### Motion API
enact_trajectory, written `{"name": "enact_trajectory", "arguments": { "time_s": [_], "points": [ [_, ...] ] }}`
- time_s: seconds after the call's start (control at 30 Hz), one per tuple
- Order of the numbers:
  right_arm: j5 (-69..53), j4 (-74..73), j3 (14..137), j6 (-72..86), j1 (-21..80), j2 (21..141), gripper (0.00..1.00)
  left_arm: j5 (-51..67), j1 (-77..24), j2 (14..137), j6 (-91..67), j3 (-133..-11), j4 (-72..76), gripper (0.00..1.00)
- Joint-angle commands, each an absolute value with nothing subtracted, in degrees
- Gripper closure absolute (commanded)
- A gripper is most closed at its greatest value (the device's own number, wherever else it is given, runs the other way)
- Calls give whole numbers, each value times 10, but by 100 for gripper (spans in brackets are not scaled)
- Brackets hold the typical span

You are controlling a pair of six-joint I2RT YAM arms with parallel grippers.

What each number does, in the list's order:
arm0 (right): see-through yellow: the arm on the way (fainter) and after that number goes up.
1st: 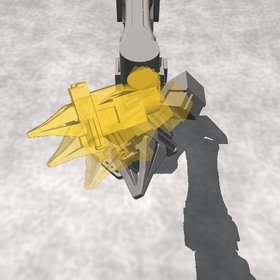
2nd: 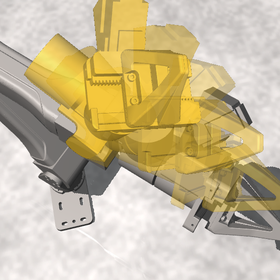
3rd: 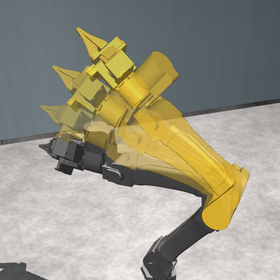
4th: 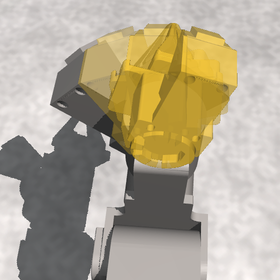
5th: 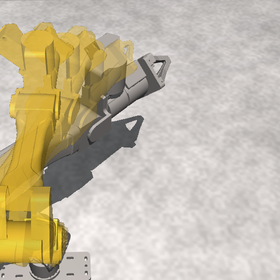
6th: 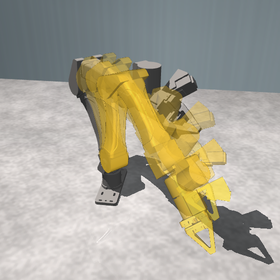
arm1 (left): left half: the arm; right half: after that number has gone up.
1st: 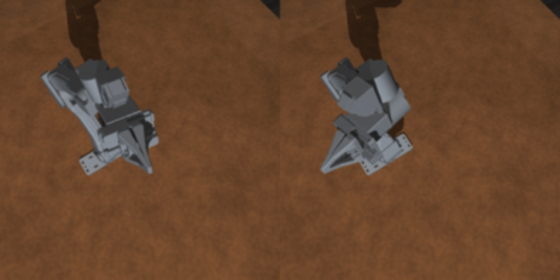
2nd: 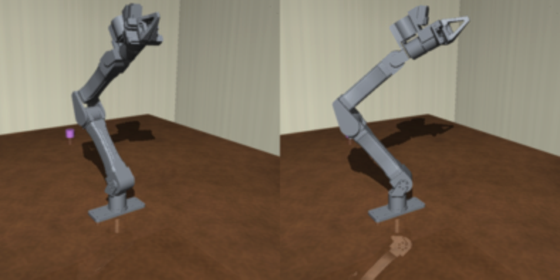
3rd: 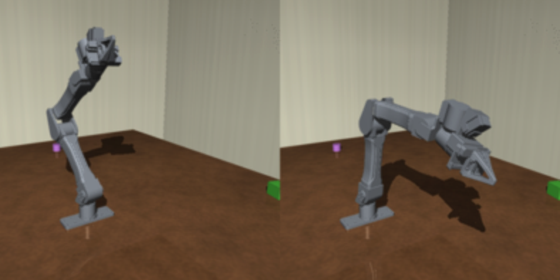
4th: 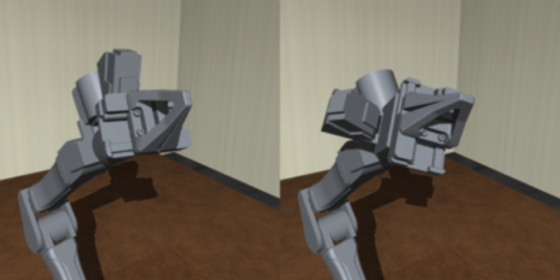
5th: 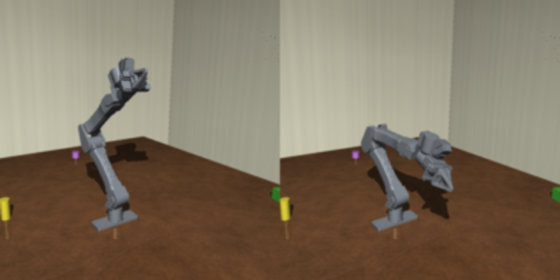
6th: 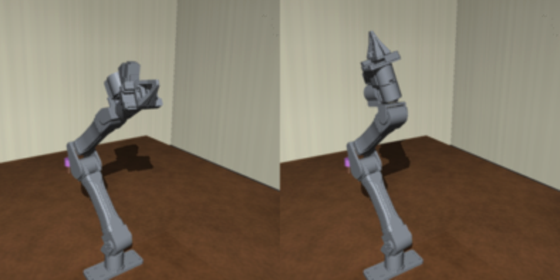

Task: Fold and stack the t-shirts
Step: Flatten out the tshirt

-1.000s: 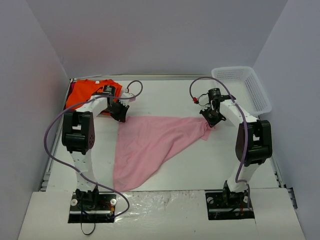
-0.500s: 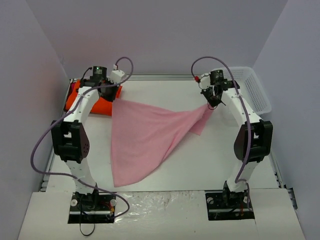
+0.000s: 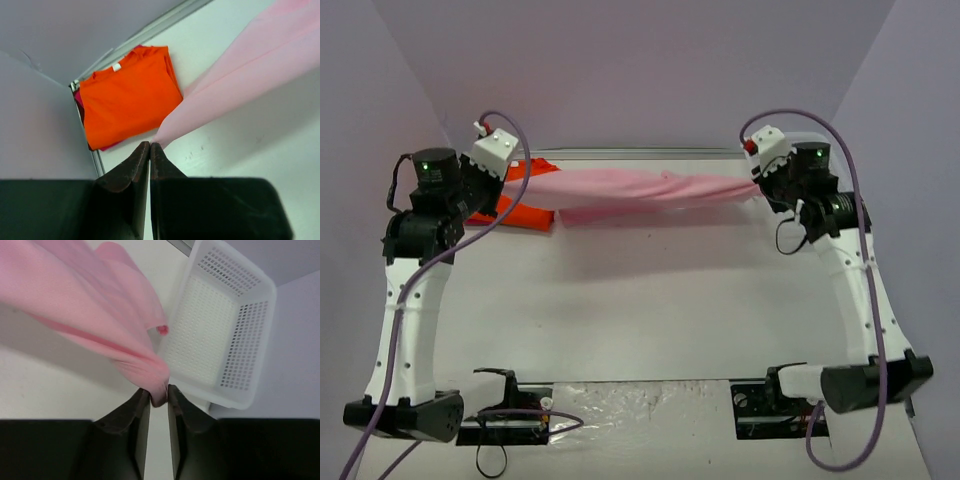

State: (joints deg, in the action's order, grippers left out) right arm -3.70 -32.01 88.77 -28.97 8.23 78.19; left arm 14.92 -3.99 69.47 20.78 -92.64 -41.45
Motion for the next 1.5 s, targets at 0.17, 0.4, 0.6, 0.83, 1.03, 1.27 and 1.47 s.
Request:
{"name": "enact_trajectory", "arguments": {
  "time_s": [0.17,0.4,0.6,0.83,1.03,1.27,1.47],
  "points": [
    [-80,-431,742,-376,80,635,5,244,-37,556,254,-752,-526,98],
    [-83,-433,729,-364,79,678,7,347,-47,521,280,-664,-555,97],
    [-155,-458,752,-359,81,780,25,349,-56,520,278,-611,-532,96],
    [-213,-469,753,-360,125,869,49,345,-59,523,265,-571,-495,97],
    [-236,-467,746,-359,169,940,53,338,-61,533,261,-570,-487,98],
    [-241,-444,750,-358,170,1005,54,334,-60,527,257,-570,-485,98],
    [-245,-428,742,-359,170,1039,53,333,-60,522,257,-569,-486,98]
  ]
}}
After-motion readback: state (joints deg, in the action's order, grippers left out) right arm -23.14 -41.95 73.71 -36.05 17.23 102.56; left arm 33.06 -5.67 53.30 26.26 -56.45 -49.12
